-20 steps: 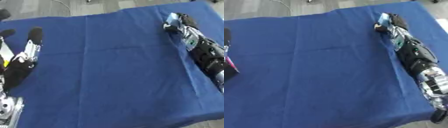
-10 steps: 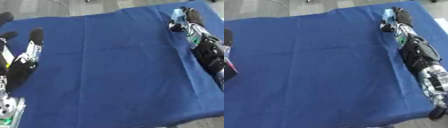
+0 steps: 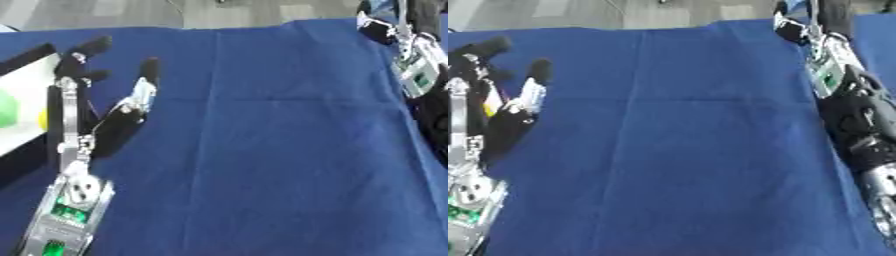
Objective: Pick up the objects with one hand, pass them to the other hand, and then place them into the box on the other side of the table.
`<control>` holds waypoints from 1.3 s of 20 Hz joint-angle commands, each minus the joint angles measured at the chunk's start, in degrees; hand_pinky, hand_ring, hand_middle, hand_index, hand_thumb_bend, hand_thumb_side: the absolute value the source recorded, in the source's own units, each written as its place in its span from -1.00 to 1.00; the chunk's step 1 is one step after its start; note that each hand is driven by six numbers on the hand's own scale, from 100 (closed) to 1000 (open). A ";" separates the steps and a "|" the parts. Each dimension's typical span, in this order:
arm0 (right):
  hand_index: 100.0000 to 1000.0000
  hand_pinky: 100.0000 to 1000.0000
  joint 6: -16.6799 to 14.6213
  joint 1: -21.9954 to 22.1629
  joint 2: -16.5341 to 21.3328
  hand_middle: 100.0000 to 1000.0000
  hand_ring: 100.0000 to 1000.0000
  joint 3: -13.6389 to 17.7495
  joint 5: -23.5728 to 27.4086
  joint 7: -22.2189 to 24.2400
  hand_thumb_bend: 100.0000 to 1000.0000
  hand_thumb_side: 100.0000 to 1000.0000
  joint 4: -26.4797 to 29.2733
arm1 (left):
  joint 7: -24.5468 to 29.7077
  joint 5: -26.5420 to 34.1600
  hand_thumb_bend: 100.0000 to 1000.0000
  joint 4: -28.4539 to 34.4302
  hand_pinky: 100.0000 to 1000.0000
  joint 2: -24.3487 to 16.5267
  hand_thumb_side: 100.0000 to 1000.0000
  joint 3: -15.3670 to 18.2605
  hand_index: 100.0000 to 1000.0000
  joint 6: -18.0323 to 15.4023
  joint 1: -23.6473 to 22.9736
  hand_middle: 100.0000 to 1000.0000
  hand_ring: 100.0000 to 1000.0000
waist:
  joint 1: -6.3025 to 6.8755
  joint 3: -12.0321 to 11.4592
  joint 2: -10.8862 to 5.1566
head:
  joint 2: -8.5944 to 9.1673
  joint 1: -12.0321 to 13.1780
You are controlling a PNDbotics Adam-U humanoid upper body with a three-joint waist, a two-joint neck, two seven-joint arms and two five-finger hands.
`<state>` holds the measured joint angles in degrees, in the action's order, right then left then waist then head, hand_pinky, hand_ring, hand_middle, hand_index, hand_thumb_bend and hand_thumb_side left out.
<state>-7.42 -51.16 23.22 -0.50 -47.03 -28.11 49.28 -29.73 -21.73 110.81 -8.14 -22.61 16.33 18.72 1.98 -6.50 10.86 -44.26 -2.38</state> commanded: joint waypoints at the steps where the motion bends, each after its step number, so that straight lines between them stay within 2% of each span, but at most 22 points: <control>1: -0.20 0.14 -2.79 1.54 -3.48 -0.53 -0.13 -4.09 2.95 -2.92 -1.00 -0.58 5.69 | 0.69 -2.46 -0.07 -0.97 0.46 0.31 -0.24 -1.35 0.55 0.93 2.01 0.43 0.80 | -0.74 0.16 -1.71 | 0.14 2.55; 4: -0.20 0.12 -5.52 5.79 -7.91 -0.52 -0.14 -8.50 5.67 -3.80 -1.00 -0.48 10.12 | 2.60 -5.15 0.08 -1.71 0.48 0.03 -0.36 -2.73 0.57 1.39 3.87 0.45 0.80 | -0.91 0.97 -1.78 | 0.14 4.34; 7: -0.20 0.12 -8.19 8.93 -12.26 -0.52 -0.14 -11.83 8.34 -2.20 -1.00 -0.47 14.46 | 5.10 -7.81 0.14 -2.12 0.48 -0.01 -0.40 -4.23 0.57 1.58 5.13 0.45 0.80 | -1.18 1.91 -1.85 | 0.14 5.31; 11: -0.19 0.12 -11.81 11.77 -17.86 -0.52 -0.14 -13.98 11.99 1.31 -1.00 -0.45 20.39 | 7.90 -10.36 0.14 -2.65 0.43 0.42 -0.44 -5.57 0.57 1.52 5.65 0.45 0.80 | -1.59 3.08 -1.75 | 0.14 4.45; 13: -0.19 0.12 -12.33 12.78 -18.53 -0.52 -0.14 -14.65 13.98 3.29 -1.00 -0.45 23.62 | 8.69 -10.94 0.14 -2.67 0.43 0.49 -0.44 -5.90 0.57 1.45 5.64 0.45 0.80 | -1.66 3.31 -1.67 | 0.14 3.64; 20: -0.19 0.13 -6.72 14.07 -17.21 -0.52 -0.14 -15.82 20.65 9.96 -1.00 -0.46 34.47 | 9.43 -11.50 0.16 -2.47 0.43 0.52 -0.46 -6.00 0.58 1.54 5.33 0.45 0.81 | -1.65 3.40 -1.72 | 0.14 0.94; 26: -0.19 0.13 -0.86 14.71 -15.61 -0.52 -0.13 -16.92 26.52 15.83 -1.00 -0.45 44.01 | 10.23 -14.54 0.24 -2.42 0.45 0.21 -0.53 -5.78 0.63 1.87 5.17 0.48 0.80 | -1.65 3.37 -1.82 | 0.14 0.93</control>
<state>-9.26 -35.72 6.57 -17.20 -21.86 -13.49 90.23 -19.80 -35.36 107.48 -7.92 -28.48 18.20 23.46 1.00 -3.17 10.86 -44.26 -1.38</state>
